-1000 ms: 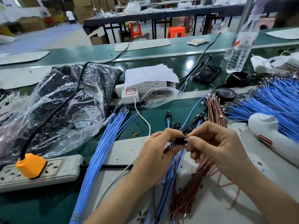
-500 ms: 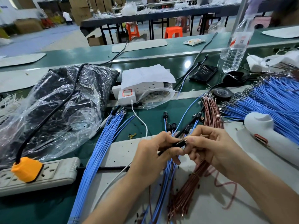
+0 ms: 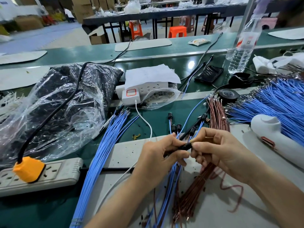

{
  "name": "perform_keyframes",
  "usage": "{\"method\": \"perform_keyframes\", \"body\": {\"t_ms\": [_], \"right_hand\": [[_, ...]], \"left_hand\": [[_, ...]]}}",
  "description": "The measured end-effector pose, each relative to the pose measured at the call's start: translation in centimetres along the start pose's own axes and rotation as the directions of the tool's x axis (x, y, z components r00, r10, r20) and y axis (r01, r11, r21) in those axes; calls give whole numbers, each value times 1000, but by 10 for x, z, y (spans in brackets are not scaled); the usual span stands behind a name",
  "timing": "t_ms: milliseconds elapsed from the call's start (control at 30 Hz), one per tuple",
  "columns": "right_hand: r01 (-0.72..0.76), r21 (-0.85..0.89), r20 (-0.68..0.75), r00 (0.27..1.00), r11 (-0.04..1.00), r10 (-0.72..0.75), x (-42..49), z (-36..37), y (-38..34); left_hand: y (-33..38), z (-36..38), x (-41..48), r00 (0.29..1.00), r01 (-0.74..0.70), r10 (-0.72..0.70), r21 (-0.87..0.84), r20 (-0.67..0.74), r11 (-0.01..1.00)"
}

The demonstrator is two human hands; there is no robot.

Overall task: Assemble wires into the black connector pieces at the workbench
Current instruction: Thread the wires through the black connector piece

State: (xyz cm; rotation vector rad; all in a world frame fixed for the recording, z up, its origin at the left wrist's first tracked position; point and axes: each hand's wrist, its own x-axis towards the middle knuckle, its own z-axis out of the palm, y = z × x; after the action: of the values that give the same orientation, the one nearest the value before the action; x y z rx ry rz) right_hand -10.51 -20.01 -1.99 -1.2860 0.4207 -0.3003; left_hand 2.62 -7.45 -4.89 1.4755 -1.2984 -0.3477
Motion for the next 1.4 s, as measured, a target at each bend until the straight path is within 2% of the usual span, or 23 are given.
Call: {"method": "perform_keyframes", "body": {"t_ms": [433,800,1133,1200,1300,1400], "right_hand": [[55,-233,73,997,971,-39,-2,-9,-5],[17,-124,58,998,992,-10,-3,-10,-4],[96,-34,14,995,995,-96,0,0,1],[128,-5,-49,991,992,-128,1,1,-1],[218,60,-221,954,974,-200,2,-9,-6],[267,57,-222,943,962,-249,1,-9,-7]], "left_hand": [[-1,-2,0,997,13,-16,34,74,999],[2,4,-2,997,46,-39,-96,68,994],[6,0,1,997,70,-64,-209,34,975],[6,-2,1,996,94,-89,-201,30,975],[4,-2,1,995,101,-103,-167,-1,981],[3,-1,1,997,71,-74,-174,-7,982]]}}
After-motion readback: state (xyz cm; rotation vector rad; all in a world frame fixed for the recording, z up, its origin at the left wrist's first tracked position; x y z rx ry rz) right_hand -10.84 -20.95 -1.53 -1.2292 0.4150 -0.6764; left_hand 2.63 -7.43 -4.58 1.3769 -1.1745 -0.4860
